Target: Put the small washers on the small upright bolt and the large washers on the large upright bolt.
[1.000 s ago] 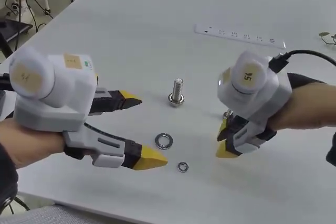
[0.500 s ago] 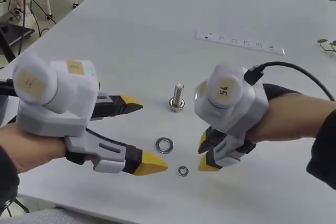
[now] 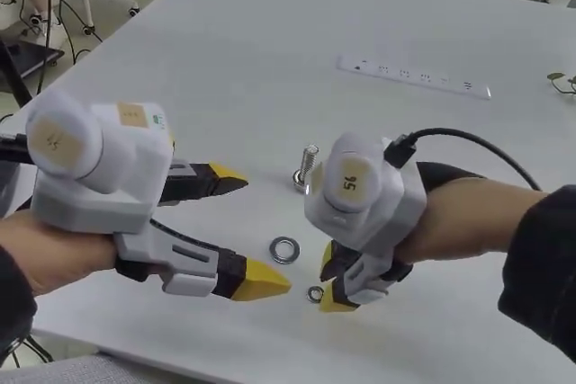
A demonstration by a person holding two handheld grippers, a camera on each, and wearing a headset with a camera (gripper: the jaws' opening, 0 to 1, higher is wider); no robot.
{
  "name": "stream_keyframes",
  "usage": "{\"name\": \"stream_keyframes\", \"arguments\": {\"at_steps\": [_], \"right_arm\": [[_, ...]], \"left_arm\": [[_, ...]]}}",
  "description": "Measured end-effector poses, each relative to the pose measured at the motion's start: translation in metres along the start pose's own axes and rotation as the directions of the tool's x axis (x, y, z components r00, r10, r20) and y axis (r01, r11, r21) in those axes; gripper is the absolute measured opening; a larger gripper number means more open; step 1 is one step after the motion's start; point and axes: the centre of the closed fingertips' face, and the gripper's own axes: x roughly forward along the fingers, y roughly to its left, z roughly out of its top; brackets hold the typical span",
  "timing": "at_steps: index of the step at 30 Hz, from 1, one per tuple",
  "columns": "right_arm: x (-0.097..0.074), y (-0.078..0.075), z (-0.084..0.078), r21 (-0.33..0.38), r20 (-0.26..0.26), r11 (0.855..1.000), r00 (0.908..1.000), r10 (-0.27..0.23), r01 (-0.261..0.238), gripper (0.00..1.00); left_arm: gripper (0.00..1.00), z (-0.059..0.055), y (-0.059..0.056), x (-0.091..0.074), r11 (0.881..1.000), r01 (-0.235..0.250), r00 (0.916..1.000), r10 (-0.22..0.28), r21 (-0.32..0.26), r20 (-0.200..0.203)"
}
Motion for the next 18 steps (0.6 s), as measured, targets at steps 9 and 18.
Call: {"name": "stream_keyframes", "arguments": {"at_steps": [9,18], "right_arm": [[0.0047,0.0012,0.0026,-0.034,-0.011,0.999,0.9999,-0.01,0.01,0.2],[0.0059,0.0005,0.0011,-0.105,-0.038,0.993,0.9978,-0.055,0.051,0.18]], "left_arm": [[0.77,0.0001,0.0005,-0.0022,1.0,-0.008,0.9999,0.008,-0.003,0.007],[0.77,0.0,-0.001,-0.0029,1.0,-0.011,0.9999,0.011,-0.003,0.01]]}}
